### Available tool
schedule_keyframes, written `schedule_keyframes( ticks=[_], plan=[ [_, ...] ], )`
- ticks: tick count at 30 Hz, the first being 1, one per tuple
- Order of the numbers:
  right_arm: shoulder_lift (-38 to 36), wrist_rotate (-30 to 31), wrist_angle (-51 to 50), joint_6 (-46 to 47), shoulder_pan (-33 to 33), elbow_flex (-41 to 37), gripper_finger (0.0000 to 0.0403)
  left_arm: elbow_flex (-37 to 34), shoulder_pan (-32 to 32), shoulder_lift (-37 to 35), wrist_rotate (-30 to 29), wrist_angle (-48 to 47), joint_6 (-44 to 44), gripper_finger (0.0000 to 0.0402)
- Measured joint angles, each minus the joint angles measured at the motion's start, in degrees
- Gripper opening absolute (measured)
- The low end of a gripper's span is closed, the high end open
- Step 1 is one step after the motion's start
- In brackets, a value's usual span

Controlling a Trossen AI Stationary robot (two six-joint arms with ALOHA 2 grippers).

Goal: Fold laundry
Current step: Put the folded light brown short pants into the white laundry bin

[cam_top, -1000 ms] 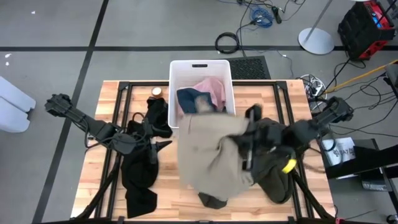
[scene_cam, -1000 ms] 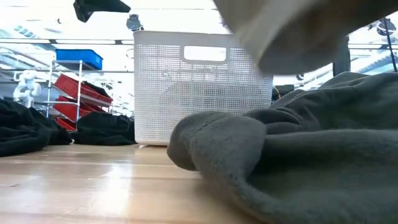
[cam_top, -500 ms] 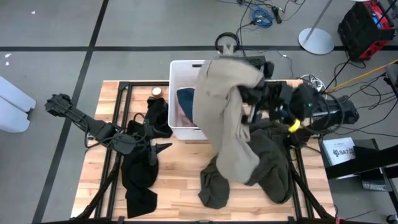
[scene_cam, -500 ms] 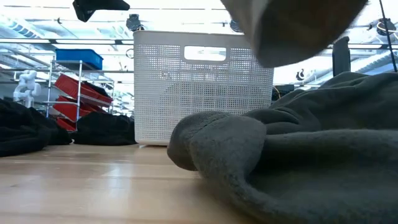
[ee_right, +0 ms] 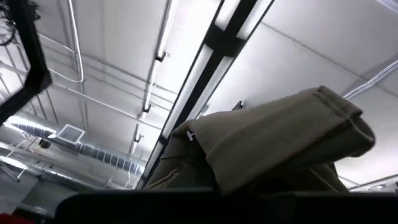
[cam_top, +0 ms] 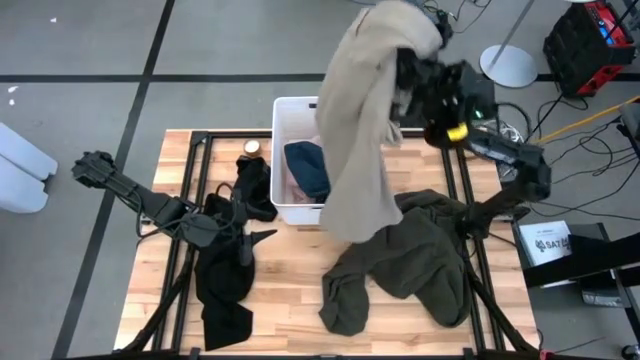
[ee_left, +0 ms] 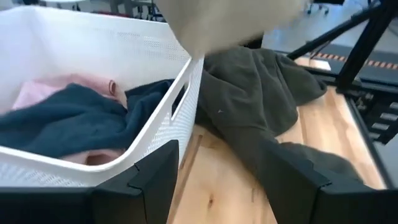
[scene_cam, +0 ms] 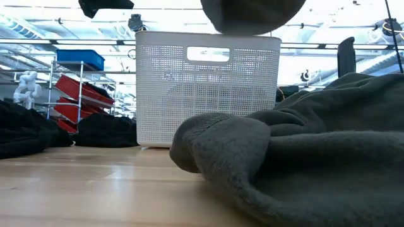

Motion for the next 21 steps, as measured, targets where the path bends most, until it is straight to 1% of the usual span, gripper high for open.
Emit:
schedule_keyframes(
  ticks=[7, 11, 13, 16, 18, 21],
  plan=[
    [14.4, -3.8, -17.1, 4.4, -7.6, 21.9, 0.0, 0.0, 1.2, 0.0, 0.1, 0.1, 10.3, 0.0219],
    [22.3, -8.2, -21.0, 10.3, -10.6, 31.6, 0.0, 0.0, 2.4, 0.0, 1.9, 0.1, 10.9, 0.0219],
    [24.9, -8.6, -23.5, 12.6, -11.4, 34.2, 0.0, 0.0, 2.6, 0.0, 2.6, 0.1, 10.9, 0.0219],
    [26.7, -10.1, -28.4, 13.0, -12.2, 34.8, 0.0, 0.0, 2.6, 0.0, 3.5, 0.0, 10.9, 0.0219],
    [27.1, -11.7, -34.4, 12.9, -12.7, 34.8, 0.0, 0.0, 2.6, 0.0, 3.8, -0.2, 10.9, 0.0219],
    [26.8, -11.7, -46.2, 9.5, -13.7, 34.8, 0.0, 0.0, 2.6, 0.0, 4.3, -0.2, 10.8, 0.0219]
  ],
)
